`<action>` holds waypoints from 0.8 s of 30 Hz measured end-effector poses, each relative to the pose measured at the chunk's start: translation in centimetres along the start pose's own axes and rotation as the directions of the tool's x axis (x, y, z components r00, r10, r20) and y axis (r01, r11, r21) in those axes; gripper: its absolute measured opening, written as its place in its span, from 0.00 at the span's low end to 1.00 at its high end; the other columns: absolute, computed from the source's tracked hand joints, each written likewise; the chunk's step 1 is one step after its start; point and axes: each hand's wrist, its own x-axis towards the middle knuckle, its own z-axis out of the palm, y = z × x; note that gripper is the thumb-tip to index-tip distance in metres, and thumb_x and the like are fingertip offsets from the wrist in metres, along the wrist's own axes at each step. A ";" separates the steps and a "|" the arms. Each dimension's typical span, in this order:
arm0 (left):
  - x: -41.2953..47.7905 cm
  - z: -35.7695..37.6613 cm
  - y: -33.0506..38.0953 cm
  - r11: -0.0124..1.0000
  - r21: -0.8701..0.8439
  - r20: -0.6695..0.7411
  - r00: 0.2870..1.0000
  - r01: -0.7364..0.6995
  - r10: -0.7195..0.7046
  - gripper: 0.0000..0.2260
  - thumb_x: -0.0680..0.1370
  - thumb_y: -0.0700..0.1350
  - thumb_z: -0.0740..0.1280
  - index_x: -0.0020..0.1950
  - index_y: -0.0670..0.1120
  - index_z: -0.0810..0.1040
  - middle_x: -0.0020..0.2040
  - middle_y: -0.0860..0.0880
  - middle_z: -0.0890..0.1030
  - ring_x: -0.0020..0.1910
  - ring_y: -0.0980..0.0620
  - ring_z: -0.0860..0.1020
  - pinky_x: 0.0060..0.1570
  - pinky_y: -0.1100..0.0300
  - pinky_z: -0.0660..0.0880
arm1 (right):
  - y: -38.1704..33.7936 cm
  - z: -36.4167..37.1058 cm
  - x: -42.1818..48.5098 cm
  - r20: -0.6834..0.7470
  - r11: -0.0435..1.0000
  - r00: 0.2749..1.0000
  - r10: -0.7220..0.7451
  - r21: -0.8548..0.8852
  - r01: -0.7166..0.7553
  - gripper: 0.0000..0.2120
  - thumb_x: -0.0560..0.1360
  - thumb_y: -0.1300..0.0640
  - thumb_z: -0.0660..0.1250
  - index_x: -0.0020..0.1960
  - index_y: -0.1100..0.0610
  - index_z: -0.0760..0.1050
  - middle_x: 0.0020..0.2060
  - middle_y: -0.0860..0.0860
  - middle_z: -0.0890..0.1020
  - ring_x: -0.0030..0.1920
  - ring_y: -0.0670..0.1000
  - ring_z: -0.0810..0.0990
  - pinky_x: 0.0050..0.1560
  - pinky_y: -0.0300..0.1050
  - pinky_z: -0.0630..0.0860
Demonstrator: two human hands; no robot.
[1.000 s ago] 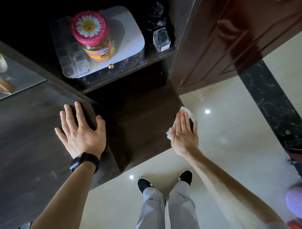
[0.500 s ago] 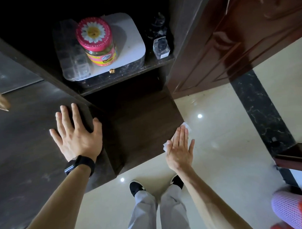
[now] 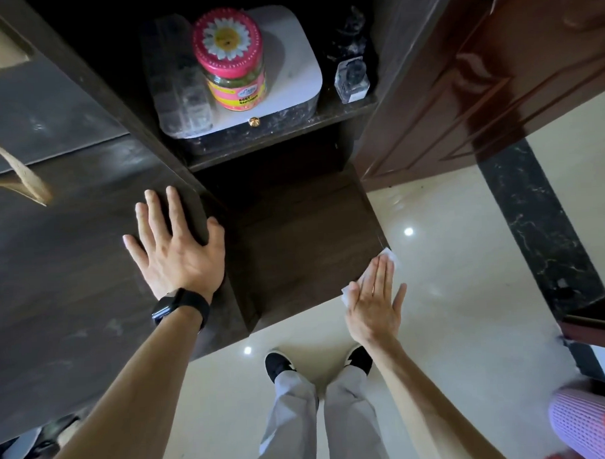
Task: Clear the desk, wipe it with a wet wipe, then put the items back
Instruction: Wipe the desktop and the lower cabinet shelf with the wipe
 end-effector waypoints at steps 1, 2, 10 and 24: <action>0.0 0.0 -0.1 1.000 -0.001 -0.003 1.000 -0.001 0.001 0.32 0.78 0.61 0.57 0.80 0.53 0.53 0.81 0.48 0.53 0.80 0.48 0.49 0.76 0.39 0.47 | -0.4 -0.1 0.4 -0.006 1.000 1.000 0.008 0.004 -0.008 0.31 0.82 0.43 0.37 0.78 0.57 0.34 0.79 0.52 0.37 0.79 0.49 0.34 0.78 0.62 0.45; 0.0 0.0 -0.1 1.000 0.003 -0.007 1.000 -0.003 0.003 0.32 0.78 0.61 0.57 0.80 0.52 0.53 0.81 0.48 0.53 0.80 0.47 0.49 0.76 0.39 0.47 | -1.1 -0.1 1.0 -0.009 1.000 1.000 -0.005 -0.006 0.005 0.31 0.82 0.42 0.37 0.78 0.58 0.34 0.79 0.52 0.37 0.79 0.50 0.35 0.78 0.63 0.46; -0.8 -0.4 -0.9 0.997 0.000 0.063 0.996 -0.071 0.071 0.31 0.80 0.62 0.54 0.81 0.51 0.52 0.82 0.48 0.50 0.80 0.49 0.46 0.77 0.42 0.45 | -12.1 2.7 -0.6 0.100 0.789 0.800 -0.592 -0.131 0.600 0.29 0.84 0.47 0.46 0.81 0.58 0.43 0.80 0.52 0.43 0.80 0.50 0.39 0.78 0.60 0.40; -6.4 -1.3 -3.6 0.985 0.041 0.099 0.982 -0.168 0.163 0.29 0.80 0.59 0.55 0.80 0.53 0.57 0.81 0.51 0.55 0.80 0.50 0.50 0.78 0.46 0.47 | -8.8 -1.6 6.1 0.061 0.952 0.964 -0.261 -0.153 0.267 0.31 0.82 0.43 0.36 0.80 0.57 0.36 0.80 0.52 0.37 0.79 0.52 0.34 0.78 0.61 0.38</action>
